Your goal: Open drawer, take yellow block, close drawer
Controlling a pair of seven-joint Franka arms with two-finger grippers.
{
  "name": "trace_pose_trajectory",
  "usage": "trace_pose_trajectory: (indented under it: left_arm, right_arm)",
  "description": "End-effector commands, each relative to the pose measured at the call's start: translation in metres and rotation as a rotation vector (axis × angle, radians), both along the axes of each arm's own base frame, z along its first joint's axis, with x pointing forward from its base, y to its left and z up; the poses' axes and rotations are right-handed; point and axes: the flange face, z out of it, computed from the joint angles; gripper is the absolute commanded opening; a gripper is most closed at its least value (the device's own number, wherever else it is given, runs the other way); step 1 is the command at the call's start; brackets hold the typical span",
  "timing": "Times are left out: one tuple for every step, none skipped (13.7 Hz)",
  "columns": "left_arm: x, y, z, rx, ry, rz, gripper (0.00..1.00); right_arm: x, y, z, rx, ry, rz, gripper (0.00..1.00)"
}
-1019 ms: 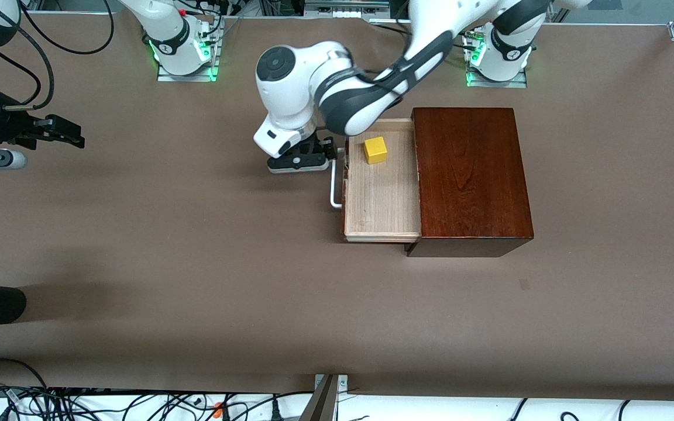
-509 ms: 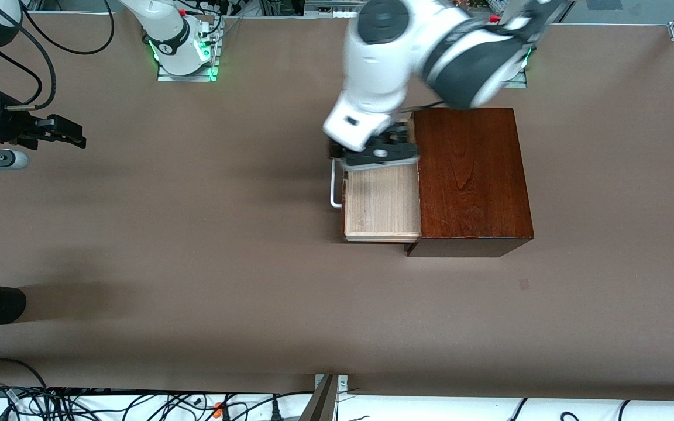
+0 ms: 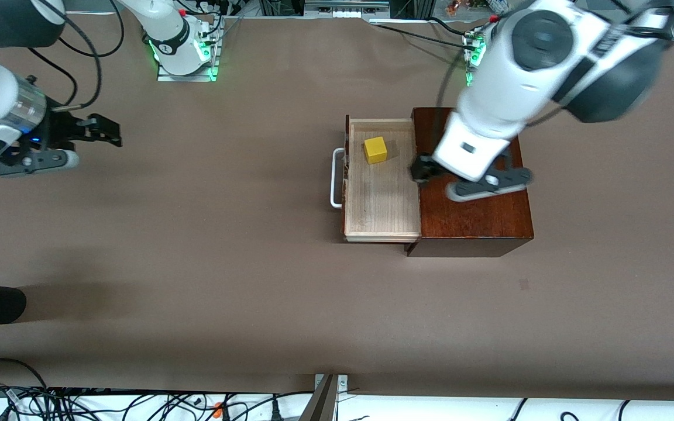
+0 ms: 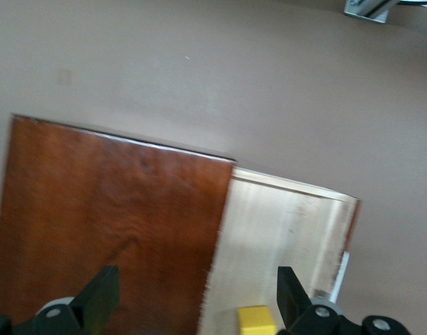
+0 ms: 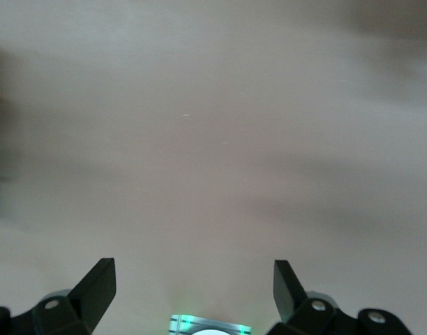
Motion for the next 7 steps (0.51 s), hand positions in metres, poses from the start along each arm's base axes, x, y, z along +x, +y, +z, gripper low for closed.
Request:
trace_pose_trajectory:
  left_arm:
    - [0.000,0.028,-0.002,0.017,0.026,-0.065,1.00]
    - [0.005,0.039,-0.005,0.020,0.035,-0.089,1.00]
    - [0.011,0.058,-0.007,0.021,0.058,-0.107,1.00]
    - [0.014,0.076,-0.003,0.021,0.058,-0.130,1.00]
    - [0.016,0.099,0.004,0.003,0.061,-0.155,1.00]
    - [0.016,0.122,0.014,-0.015,0.055,-0.172,1.00]
    - [0.013,0.139,0.019,-0.025,0.053,-0.196,1.00]
  right_arm:
    - [0.002,0.038,-0.014,0.037,0.026,0.047,1.00]
    - [0.002,0.056,-0.023,0.041,0.039,0.075,1.00]
    - [-0.002,0.085,-0.027,0.056,0.043,0.104,1.00]
    - [-0.009,0.123,-0.032,0.061,0.038,0.108,1.00]
    - [-0.011,0.152,-0.034,0.060,0.018,0.073,1.00]
    - [-0.013,0.178,-0.042,0.055,0.008,0.048,1.00]
    - [-0.020,0.210,-0.050,0.056,-0.003,0.058,1.00]
